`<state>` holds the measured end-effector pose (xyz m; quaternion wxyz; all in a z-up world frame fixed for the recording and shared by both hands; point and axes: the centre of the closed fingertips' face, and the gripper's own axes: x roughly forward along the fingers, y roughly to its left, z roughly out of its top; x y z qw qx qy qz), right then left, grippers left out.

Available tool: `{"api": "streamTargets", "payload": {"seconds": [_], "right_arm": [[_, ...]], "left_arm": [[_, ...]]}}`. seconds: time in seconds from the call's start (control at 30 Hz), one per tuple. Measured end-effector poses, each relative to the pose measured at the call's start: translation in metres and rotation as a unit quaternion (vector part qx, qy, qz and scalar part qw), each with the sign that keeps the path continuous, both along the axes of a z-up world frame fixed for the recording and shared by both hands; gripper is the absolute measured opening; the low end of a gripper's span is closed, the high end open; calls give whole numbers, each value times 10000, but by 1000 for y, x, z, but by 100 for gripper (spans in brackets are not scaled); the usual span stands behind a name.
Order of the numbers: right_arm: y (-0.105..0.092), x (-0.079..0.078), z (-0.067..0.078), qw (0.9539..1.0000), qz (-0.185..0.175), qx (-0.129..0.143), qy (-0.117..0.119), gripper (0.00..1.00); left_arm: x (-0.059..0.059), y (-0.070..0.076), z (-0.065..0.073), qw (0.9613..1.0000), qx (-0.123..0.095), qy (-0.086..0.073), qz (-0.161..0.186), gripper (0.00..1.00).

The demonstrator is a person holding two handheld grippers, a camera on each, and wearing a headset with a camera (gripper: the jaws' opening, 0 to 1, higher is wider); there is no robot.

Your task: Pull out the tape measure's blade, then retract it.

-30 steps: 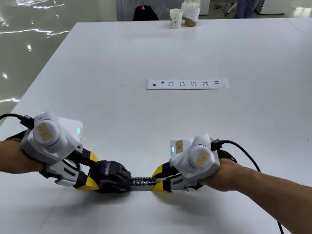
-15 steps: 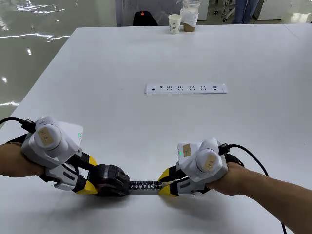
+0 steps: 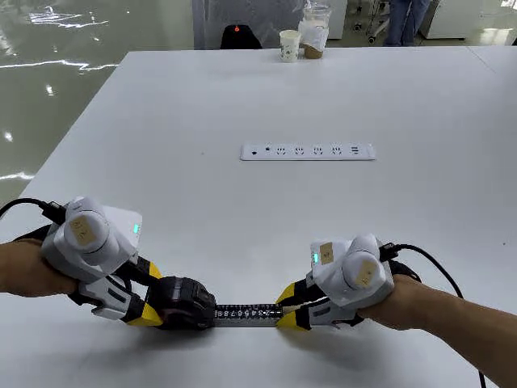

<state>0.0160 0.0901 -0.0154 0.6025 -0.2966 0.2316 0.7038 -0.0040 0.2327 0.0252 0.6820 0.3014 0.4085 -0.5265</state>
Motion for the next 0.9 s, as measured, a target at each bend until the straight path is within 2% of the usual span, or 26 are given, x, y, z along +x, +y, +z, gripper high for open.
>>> {"api": "streamTargets", "payload": {"seconds": [0.5, 0.9], "right_arm": [[-18, 3, 2, 10000, -55, -39, 8, 9], [-32, 6, 2, 9999, -125, -87, 12, 9]], "left_arm": [[-2, -2, 2, 9999, 144, 20, -34, 23], [-3, -2, 2, 9999, 159, 38, -17, 23]]}}
